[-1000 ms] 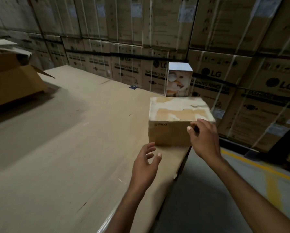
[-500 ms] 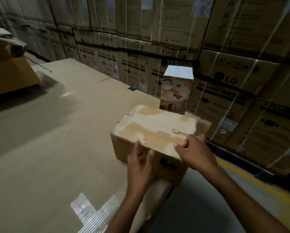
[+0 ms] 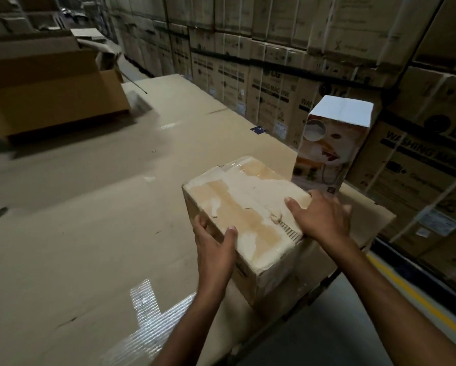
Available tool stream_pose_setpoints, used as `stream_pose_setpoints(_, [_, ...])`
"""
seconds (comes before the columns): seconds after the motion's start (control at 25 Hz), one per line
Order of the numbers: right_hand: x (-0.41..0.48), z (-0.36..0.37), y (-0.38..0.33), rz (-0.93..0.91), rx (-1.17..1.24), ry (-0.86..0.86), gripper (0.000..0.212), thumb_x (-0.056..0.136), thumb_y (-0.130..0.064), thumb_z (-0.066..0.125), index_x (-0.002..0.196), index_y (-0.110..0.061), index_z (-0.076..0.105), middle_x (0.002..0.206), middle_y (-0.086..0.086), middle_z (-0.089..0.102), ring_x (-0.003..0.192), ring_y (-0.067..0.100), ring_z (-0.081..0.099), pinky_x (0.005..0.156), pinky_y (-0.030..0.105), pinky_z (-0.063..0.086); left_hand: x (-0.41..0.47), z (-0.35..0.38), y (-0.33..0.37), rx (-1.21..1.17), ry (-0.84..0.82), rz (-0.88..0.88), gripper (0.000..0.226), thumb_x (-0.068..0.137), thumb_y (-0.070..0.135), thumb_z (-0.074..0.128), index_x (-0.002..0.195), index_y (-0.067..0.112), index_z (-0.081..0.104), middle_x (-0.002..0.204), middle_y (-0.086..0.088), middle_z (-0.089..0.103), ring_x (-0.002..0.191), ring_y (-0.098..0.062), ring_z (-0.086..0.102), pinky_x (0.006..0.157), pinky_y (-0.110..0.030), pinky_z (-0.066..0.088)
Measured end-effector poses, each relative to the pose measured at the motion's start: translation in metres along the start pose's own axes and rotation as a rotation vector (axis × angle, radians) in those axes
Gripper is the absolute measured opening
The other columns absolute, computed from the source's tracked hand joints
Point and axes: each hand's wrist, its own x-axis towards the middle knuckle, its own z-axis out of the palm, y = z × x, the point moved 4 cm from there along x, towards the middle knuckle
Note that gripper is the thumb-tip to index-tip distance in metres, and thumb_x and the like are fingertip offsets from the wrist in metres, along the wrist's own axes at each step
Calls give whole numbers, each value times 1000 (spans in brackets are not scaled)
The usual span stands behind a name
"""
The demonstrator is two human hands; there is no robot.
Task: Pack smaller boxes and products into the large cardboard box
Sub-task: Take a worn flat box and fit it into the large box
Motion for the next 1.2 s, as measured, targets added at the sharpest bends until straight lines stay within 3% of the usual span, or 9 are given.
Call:
stream_pose_setpoints(0.12, [-7,10,-9,-65,137,-135,79,73,-87,43,113,-26,73,103,0,71,92,23,66,83,40,54,-6,-13,-2,-63,64,-44,75,94,24,70,155,32,28,140,6,57,110,-15,64,85,-32,58])
stream_pose_setpoints(0.2, [-26,17,-22,-159,254,-197,69,76,-80,55,115,-27,75,103,-4,71,89,18,66,72,33,52,-5,-41,0,-117,84,-58,65,90,14,74,146,27,44,127,3,66,100,-13,69,67,-21,58])
stream_pose_setpoints(0.4, [-85,23,-88,-294,711,-310,43,82,-51,76,120,-34,72,102,-17,75,93,4,69,84,36,58,-16,-142,14,-167,143,-13,44,88,4,73,116,36,63,98,12,78,84,-10,75,63,-23,60])
stream_pose_setpoints(0.48, [-112,32,-128,-379,797,-366,49,77,-54,74,122,-37,68,105,-20,74,95,2,69,86,40,59,-35,-189,15,-170,204,37,54,88,9,75,132,36,60,109,10,76,89,-8,75,71,-25,62])
stream_pose_setpoints(0.56, [-133,37,-154,-427,878,-387,61,72,-59,74,128,-38,62,112,-19,73,99,2,70,89,41,60,-50,-220,17,-140,223,75,76,86,18,78,151,39,44,129,9,70,106,-11,73,88,-36,62])
stream_pose_setpoints(0.68, [-201,45,-215,-554,934,-425,79,70,-57,76,142,-38,49,121,-25,65,105,-5,65,92,30,57,-88,-304,13,-115,301,129,89,84,27,78,156,50,29,145,11,58,122,-15,65,103,-47,54])
stream_pose_setpoints(0.76, [-257,49,-248,-624,956,-432,87,71,-58,76,149,-38,43,129,-27,61,111,-7,62,95,26,54,-115,-363,10,-61,340,171,90,85,28,77,155,54,25,147,13,55,124,-13,63,103,-48,53])
stream_pose_setpoints(0.88, [-344,64,-295,-679,965,-424,97,69,-66,74,154,-39,36,143,-20,56,122,1,60,103,34,53,-157,-453,-6,8,396,192,94,84,31,78,154,59,21,144,17,56,121,-9,64,101,-47,55])
stream_pose_setpoints(1.2, [-534,83,-419,-776,981,-353,92,69,-66,71,153,-43,40,146,-28,49,127,-11,51,109,28,46,-229,-669,-33,51,391,226,109,74,40,86,157,53,17,147,17,52,124,-7,60,103,-43,54])
